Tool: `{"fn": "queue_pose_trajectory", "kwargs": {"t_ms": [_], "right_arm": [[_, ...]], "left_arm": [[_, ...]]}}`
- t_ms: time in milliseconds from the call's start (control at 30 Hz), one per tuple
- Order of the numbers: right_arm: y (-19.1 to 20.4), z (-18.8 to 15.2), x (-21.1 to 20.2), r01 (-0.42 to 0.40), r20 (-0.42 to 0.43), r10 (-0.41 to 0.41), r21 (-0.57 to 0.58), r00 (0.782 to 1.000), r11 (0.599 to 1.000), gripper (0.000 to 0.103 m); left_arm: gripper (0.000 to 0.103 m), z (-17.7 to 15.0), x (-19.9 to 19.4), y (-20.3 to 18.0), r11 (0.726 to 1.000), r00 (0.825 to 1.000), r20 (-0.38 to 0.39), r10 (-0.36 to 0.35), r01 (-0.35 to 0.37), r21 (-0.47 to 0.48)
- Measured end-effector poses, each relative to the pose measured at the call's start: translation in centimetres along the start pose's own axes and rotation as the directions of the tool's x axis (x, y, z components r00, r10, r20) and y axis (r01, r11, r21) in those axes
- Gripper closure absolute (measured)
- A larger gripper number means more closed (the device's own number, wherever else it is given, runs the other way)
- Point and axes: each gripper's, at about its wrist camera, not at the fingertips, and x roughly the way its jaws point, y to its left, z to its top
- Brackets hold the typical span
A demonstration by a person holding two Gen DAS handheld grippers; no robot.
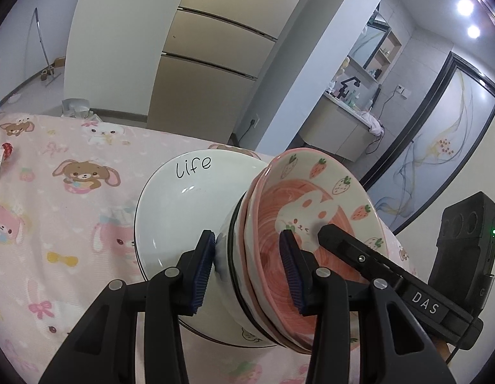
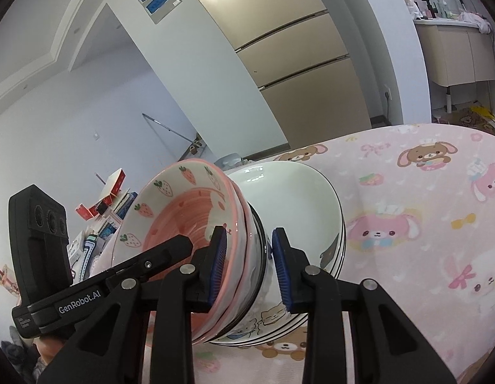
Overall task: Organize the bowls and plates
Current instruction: 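Lower the nested bowls onto the 'Life' plate stack with both tools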
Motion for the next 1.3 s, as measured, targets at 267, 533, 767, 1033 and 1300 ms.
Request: {"fn": "queue_pose_trajectory", "kwargs": {"t_ms": [267, 533, 767, 1033, 1300], "right_arm": [[-0.6, 0.5, 0.5, -0.059, 0.010, 0.059, 0.042, 0.998, 0.997, 0.072], [-1.0, 0.8, 0.9, -0.088, 0.010, 0.087, 0.060, 0.996, 0.994, 0.071], [-0.9, 0.5, 0.8, -0.110, 0.032, 0.108, 0.061, 0.994, 0.992, 0.059], [-0.7, 0.2, 0.3, -0.051, 0.069, 0.047, 0.058, 0.996, 0.997, 0.018], [-0.9, 0.4, -0.9, -0.069, 0.131, 0.061, 0.062, 0.989, 0.996, 0.000]], "left_arm": [[0.059, 0.2, 0.1, 0.1, 1.000, 1.000, 0.030, -0.001, 0.001, -0.012], [0.059, 0.4, 0.2, 0.3, 1.000, 0.998, 0.055, 0.007, -0.006, -0.010], [0.059, 0.7, 0.3, 1.0, 1.000, 0.997, 0.070, 0.008, -0.007, -0.020], [0.059, 0.7, 0.2, 1.2, 1.000, 0.997, 0.070, 0.023, -0.022, -0.014], [0.009, 0.8, 0.0, 1.1, 0.998, 0.995, 0.076, 0.067, -0.066, -0.017]]}}
